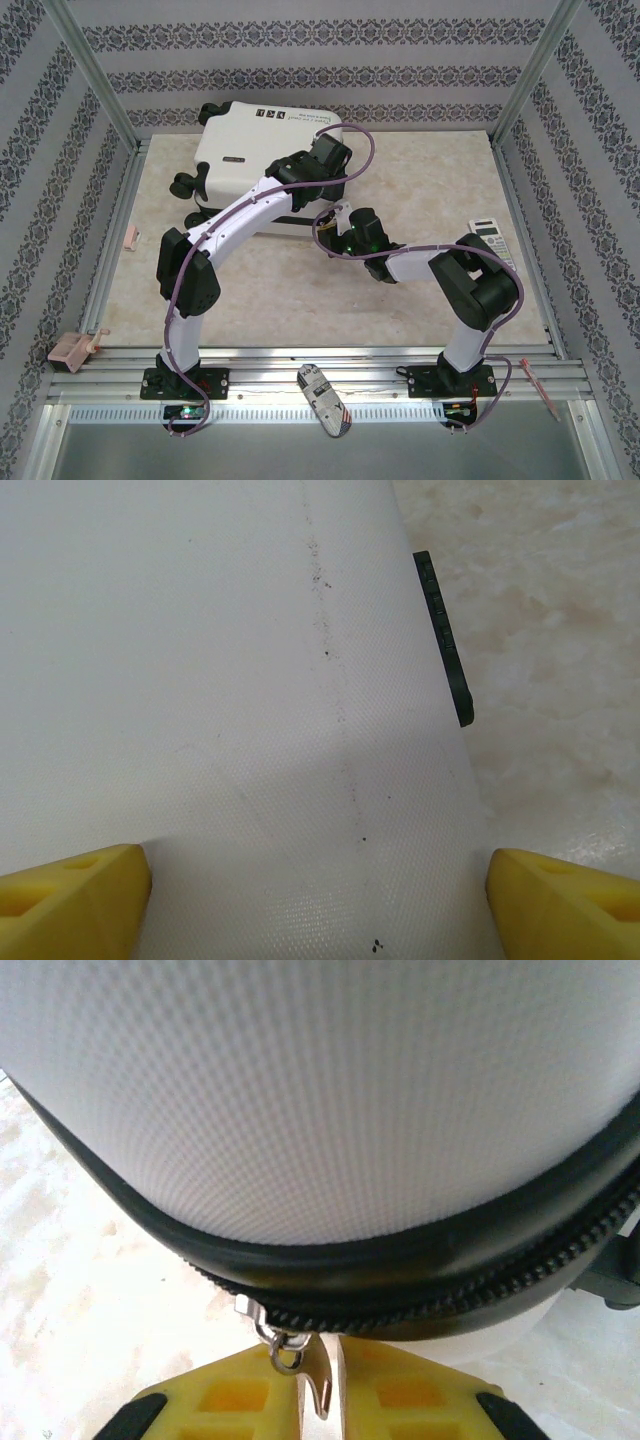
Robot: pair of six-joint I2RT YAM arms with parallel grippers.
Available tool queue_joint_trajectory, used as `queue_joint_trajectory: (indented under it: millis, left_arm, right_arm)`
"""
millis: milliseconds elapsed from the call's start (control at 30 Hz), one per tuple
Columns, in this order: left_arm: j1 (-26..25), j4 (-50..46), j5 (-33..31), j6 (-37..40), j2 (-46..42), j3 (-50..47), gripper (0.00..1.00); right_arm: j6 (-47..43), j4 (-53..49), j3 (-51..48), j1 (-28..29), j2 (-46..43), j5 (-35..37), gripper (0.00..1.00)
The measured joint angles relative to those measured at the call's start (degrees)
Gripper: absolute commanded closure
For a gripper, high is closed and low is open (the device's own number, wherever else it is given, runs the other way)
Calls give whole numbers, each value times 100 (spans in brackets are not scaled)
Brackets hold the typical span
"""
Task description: Pack the luggage
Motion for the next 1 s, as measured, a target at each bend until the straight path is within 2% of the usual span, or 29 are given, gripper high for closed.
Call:
queue_joint_trajectory:
  millis: [67,133,467,633,1000]
  left_arm:
    - [0,-7,-4,0,20,28,12]
    - [0,-26,-24,0,46,68,12]
    - [-7,-33,-157,-20,101,105,11]
    - [0,442,-153,-42,-33,-278,15]
    - [13,1163,-103,57,-356,-973,20]
  right_arm:
    - [-4,-17,13,0,0,-2,88]
    - [-48,-70,52,0,0,-24,100]
    - [-28,-181,72,-55,-83,-105,100]
    - [151,-367,-57,-243,-354,-280,100]
    - [170,-1504,369,-662,-501,-634,100]
